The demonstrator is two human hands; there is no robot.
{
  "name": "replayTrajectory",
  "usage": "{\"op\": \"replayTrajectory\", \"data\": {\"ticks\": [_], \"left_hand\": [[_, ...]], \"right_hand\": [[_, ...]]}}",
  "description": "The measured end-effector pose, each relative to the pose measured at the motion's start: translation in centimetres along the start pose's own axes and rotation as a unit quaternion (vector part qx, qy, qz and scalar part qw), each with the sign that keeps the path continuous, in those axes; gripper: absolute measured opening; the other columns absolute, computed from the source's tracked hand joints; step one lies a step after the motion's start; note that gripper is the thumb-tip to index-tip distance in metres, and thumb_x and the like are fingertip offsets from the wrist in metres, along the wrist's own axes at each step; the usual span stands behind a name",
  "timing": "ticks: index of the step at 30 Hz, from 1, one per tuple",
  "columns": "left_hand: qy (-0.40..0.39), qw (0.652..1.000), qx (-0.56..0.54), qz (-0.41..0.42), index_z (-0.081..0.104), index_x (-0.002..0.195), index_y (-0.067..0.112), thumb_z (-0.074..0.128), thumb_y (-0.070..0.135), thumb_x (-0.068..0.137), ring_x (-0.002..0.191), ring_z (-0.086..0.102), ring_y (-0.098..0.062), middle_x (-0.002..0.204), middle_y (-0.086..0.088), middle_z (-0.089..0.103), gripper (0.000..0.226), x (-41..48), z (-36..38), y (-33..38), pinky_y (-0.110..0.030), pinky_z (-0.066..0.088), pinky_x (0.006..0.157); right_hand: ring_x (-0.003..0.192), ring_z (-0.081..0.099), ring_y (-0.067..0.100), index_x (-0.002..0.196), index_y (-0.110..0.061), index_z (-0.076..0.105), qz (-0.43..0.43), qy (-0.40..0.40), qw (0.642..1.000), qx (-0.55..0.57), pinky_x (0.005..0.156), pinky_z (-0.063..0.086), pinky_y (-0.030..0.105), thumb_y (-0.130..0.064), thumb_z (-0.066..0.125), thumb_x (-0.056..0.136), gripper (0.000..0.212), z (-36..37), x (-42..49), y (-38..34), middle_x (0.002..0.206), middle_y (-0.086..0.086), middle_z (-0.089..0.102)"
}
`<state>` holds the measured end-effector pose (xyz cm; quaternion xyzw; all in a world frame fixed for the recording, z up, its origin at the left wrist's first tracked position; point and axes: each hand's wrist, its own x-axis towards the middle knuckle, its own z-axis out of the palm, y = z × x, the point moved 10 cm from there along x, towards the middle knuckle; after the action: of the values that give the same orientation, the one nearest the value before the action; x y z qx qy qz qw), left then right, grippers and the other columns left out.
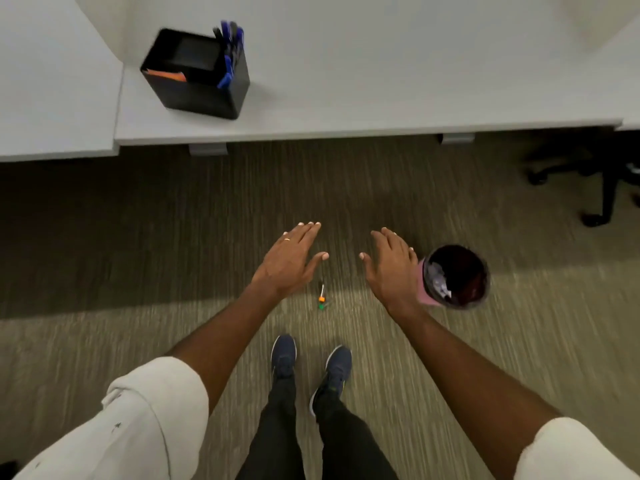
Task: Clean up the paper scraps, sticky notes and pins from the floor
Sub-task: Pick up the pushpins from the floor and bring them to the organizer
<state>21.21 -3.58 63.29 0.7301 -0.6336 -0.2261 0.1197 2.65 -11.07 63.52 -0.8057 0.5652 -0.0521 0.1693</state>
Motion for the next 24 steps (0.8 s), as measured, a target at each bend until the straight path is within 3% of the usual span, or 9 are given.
{"op": "replayTrajectory", "data": {"ticks": [10, 16, 24], "left_hand": [[-0.097, 0.995, -0.032, -0.017, 0.027, 0.155, 0.013, 0.041, 0.048, 0.103, 0.149, 0.029, -0.025, 0.158, -0.01, 0.036, 0.064, -0.1, 14.7, -6.5, -0.04, 0.028, 0.121], [-0.119, 0.992, -0.047, -0.021, 0.033, 0.152, 0.008, 0.042, 0.041, 0.104, 0.145, 0.034, -0.029, 0.154, -0.014, 0.042, 0.06, 1.5, 23.0, -9.9, -0.04, 0.029, 0.119], [-0.171, 0.984, -0.042, -0.013, 0.034, 0.152, 0.01, 0.045, 0.037, 0.104, 0.141, 0.04, -0.032, 0.152, -0.015, 0.043, 0.056, 4.1, 39.0, -15.5, -0.04, 0.033, 0.114]], "right_hand": [[0.127, 0.049, 0.026, 0.135, -0.015, 0.05, 0.089, -0.065, 0.994, 0.005, 0.102, 0.043, 0.044, -0.032, 0.06, 0.092, 0.047, 15.6, -6.0, 6.3, 0.139, 0.006, 0.052], [0.13, 0.046, 0.024, 0.135, -0.021, 0.05, 0.1, -0.115, 0.988, 0.023, 0.105, 0.042, 0.045, -0.028, 0.06, 0.091, 0.046, 25.6, -7.4, 8.8, 0.141, 0.002, 0.05], [0.126, 0.048, 0.026, 0.135, -0.017, 0.049, 0.103, -0.149, 0.982, 0.053, 0.1, 0.048, 0.044, -0.021, 0.067, 0.089, 0.049, 41.1, -5.4, 13.2, 0.139, 0.005, 0.049]]}}
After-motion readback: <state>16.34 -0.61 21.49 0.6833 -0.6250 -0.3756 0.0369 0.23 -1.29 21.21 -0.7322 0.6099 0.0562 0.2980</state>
